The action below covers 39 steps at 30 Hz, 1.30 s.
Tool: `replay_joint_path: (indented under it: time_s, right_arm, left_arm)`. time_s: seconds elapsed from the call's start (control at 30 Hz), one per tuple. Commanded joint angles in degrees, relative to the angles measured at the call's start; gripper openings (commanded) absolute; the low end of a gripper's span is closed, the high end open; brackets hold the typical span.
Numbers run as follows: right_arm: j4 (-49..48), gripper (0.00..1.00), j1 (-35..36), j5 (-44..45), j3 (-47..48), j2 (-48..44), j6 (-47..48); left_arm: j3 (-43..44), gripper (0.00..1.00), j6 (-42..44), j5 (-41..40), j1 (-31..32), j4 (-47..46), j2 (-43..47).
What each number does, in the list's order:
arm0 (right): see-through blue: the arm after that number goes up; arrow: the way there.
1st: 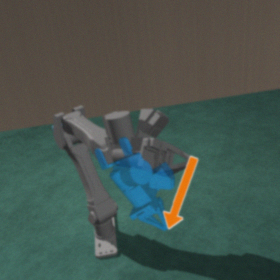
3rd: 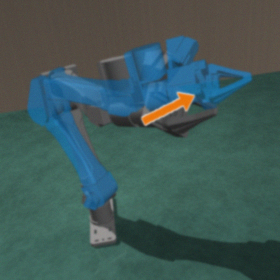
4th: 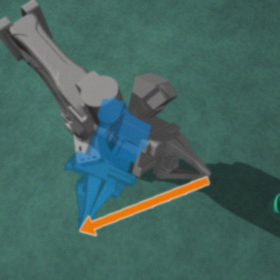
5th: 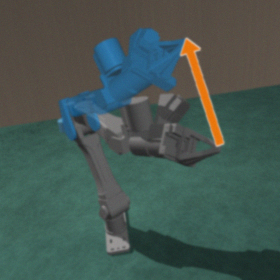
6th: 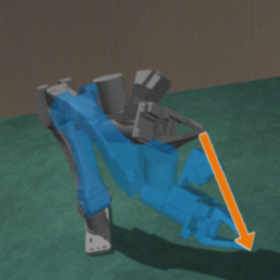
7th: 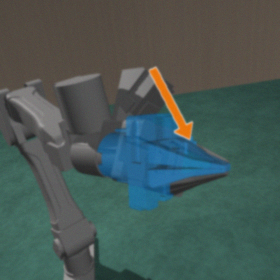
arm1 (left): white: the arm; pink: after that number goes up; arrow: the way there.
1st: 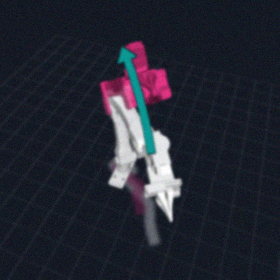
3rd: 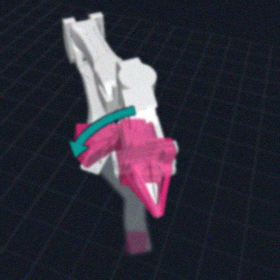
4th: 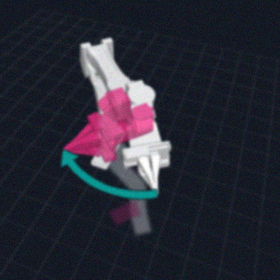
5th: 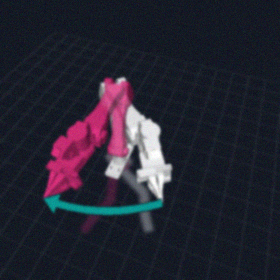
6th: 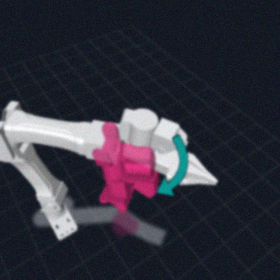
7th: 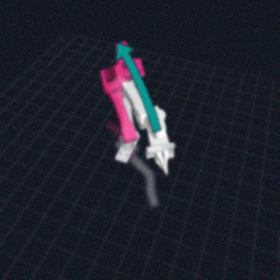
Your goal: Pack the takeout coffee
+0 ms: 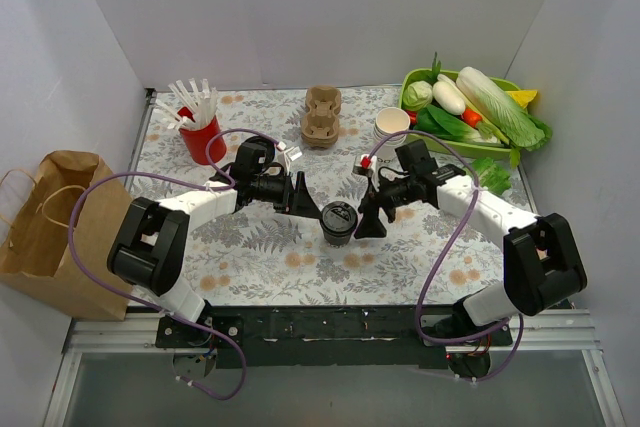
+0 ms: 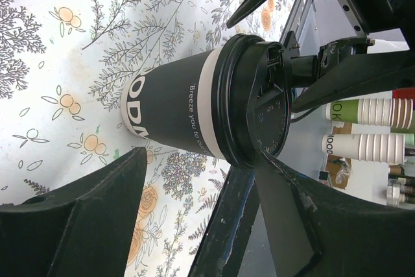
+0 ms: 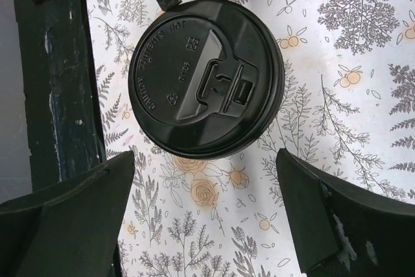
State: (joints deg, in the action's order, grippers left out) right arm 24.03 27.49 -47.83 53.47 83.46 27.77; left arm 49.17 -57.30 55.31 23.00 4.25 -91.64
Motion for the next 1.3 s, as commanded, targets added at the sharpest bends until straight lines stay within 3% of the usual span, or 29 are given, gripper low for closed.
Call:
replay_joint_path:
  time_s: [0.0,0.2,0.4,0.77,1.03,1.27]
  right_arm:
    - [0.40,0.98,-2.42,-4.79,1.72,-1.28,-4.47]
    - [-5.56,0.98,-5.69,-14.37,2.16,1.18,-18.52]
    - [-13.48,0.98,-5.69,-16.24,1.54,3.55,-27.23]
    - [-12.43,0.96,-5.07,-10.35,3.39,7.85,-25.84]
    - [-13.92,0.94,-4.46,-10.09,2.43,9.44,-26.71]
    - [-14.54,0.92,-4.28,-10.09,2.95,11.20,-26.45]
  left_arm:
    - [0.93,0.66,0.34,0.77,0.11,-1.00,-0.12]
    - [0.14,0.66,0.52,-0.02,0.20,-0.91,0.05]
    - [-0.21,0.66,0.61,-1.08,0.20,-0.65,0.23]
    - [-0.21,0.65,0.35,-0.38,0.11,-0.82,1.28]
    - [-1.35,0.67,-1.94,5.77,0.02,-3.90,3.13]
    - [-1.27,0.68,-5.36,6.04,0.02,-7.50,-0.03]
